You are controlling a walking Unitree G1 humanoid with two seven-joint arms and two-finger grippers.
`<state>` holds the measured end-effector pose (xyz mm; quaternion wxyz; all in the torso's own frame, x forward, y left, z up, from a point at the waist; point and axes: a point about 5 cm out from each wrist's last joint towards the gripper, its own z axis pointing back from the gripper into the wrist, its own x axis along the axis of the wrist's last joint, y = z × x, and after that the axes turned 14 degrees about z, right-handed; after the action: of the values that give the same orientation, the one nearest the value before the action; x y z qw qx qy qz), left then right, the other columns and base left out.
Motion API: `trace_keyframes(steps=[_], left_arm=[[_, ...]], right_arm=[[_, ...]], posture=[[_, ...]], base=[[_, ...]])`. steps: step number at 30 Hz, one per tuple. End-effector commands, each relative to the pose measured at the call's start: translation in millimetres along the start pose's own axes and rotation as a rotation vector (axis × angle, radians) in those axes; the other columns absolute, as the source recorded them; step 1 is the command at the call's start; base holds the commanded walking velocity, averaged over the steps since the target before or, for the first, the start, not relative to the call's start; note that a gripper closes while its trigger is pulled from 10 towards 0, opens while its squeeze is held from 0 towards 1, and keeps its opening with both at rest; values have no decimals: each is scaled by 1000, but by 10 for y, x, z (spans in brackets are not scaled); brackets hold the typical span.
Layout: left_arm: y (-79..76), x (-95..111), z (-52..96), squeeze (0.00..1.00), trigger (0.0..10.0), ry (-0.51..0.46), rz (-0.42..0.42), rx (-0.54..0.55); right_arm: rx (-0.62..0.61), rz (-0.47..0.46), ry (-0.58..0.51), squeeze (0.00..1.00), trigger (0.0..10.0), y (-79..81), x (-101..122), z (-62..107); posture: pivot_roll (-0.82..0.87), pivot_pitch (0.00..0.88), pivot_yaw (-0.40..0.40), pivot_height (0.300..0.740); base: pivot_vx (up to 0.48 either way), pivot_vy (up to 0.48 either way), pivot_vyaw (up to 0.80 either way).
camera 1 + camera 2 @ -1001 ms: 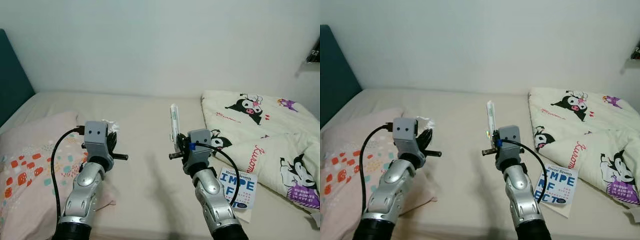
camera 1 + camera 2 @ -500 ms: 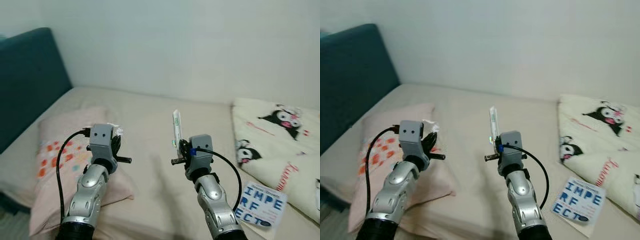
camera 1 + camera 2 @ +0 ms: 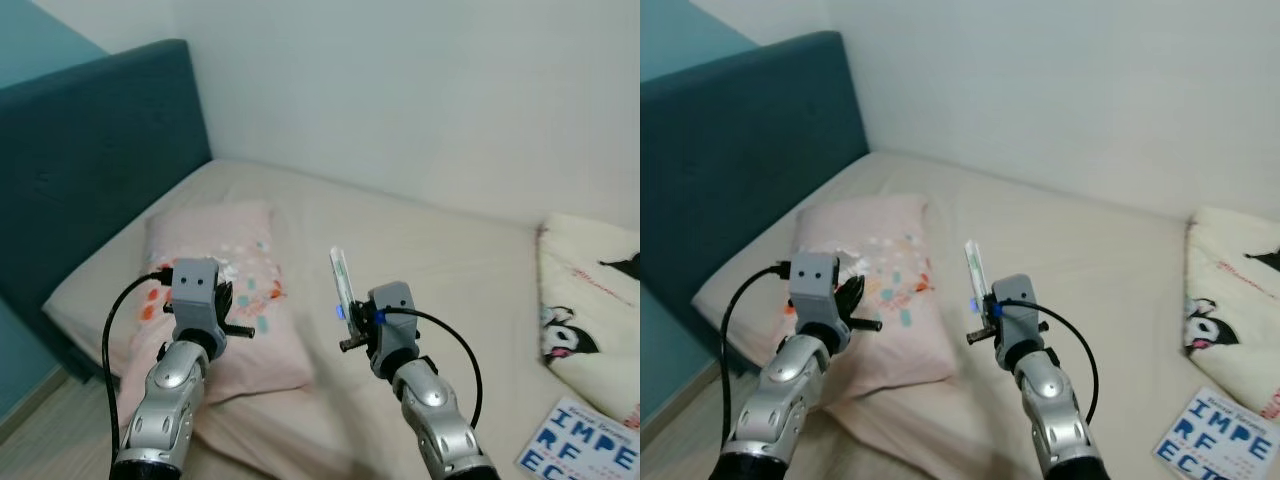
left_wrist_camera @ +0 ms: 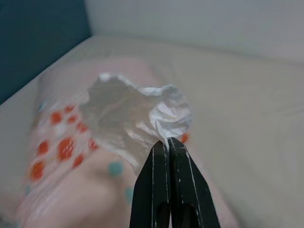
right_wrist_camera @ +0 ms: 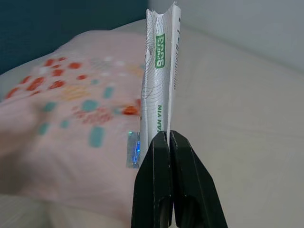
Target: Clean up the room
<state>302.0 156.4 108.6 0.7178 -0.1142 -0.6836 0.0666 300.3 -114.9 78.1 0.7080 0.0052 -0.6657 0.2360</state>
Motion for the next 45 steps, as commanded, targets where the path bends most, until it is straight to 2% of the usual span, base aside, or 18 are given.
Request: trace_keyframes(steps=[1,5,13,22,25,31,37,45], left_arm=[[-23,-97,38,0,10000,48,-16,-11],[-42,-159,63,0,10000,79,-48,-18],[-27,-139,61,0,10000,75,-56,-20],[-27,-131,88,0,10000,78,-53,-15],[8,-191,122,0,10000,111,-58,-11],[22,-210,134,0,10000,134,-27,11],[45,-247,130,0,10000,143,-39,39],[59,-295,131,0,10000,165,16,50]], right_arm=[[16,-12,19,0,10000,23,-31,1],[2,-18,22,0,10000,7,-35,13],[-2,-32,23,0,10000,16,-41,30],[73,-34,52,0,10000,95,-90,15],[76,-32,56,0,10000,103,-98,11],[80,-35,64,0,10000,108,-111,2],[97,-33,74,0,10000,142,-125,-10],[95,-26,84,0,10000,139,-152,-1]], posture=[[23,2,-33,740],[19,4,-28,740],[24,0,-25,740],[34,0,-40,740],[39,0,-44,740],[46,0,-50,740],[42,0,-46,740],[38,0,-59,740]], base=[[0,0,800],[0,0,800],[0,0,800],[0,0,800],[0,0,800],[0,0,800],[0,0,800],[0,0,800]])
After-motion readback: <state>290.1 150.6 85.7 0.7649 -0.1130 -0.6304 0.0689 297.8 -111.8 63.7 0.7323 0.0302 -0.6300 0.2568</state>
